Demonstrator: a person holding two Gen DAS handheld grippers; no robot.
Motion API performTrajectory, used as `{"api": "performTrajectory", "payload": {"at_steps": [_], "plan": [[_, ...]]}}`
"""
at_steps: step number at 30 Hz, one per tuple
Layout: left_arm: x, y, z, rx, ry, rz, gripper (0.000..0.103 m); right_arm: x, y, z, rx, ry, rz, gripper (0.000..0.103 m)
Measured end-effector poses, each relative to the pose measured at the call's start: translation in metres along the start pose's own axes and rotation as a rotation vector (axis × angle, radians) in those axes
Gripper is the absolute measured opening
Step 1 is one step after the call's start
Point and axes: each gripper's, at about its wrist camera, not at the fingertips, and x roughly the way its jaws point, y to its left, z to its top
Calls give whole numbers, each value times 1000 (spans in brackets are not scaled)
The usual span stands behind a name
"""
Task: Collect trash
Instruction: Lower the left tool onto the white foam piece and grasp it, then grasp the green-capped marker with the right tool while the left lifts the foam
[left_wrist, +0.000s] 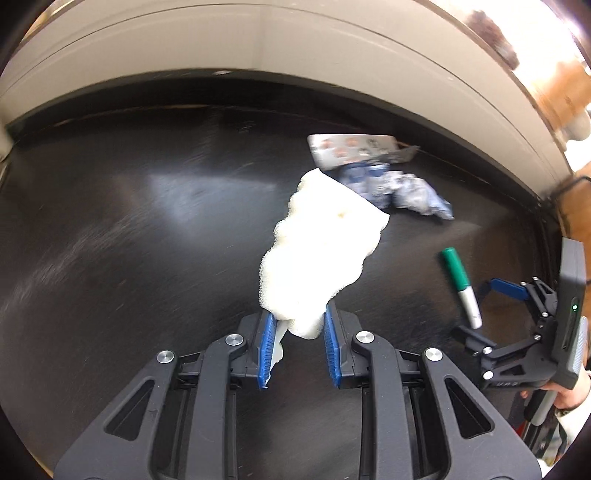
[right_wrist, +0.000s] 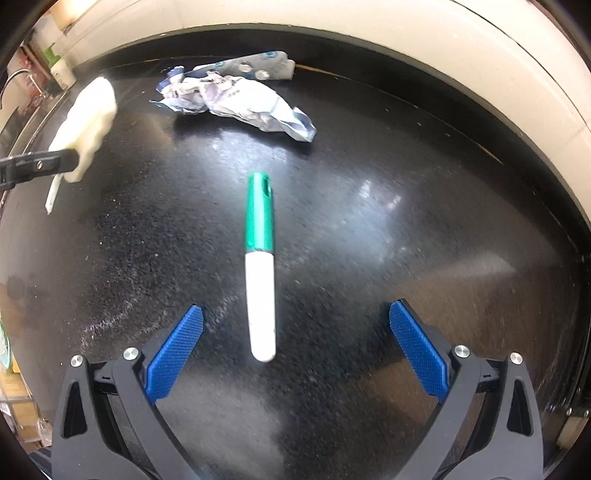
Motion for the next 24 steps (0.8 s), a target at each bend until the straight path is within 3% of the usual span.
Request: {"api": "performTrajectory", "payload": {"at_steps": [2,3,5,6,15,24], "plan": [[-5,18,-1,-21,-3,11,23,1,1,3,-9,-2,2,98],[-8,25,-4,-34,-9,9,23,1,2,4,-13,-7,4,91],[-14,30,-9,-61,-13,-16,23,-13,6,8,-30,-64,3,11],[-16,30,-10,-68,-17,-19,23,-15,8,10,-13,-44,-17,14],[-68,54,-36,-105,-98,32,23,-35,4,2,34,-73,78,14],[-125,97,-103,-237,-165,109,23,-58,58,-1,-83,-93,151,14]]}}
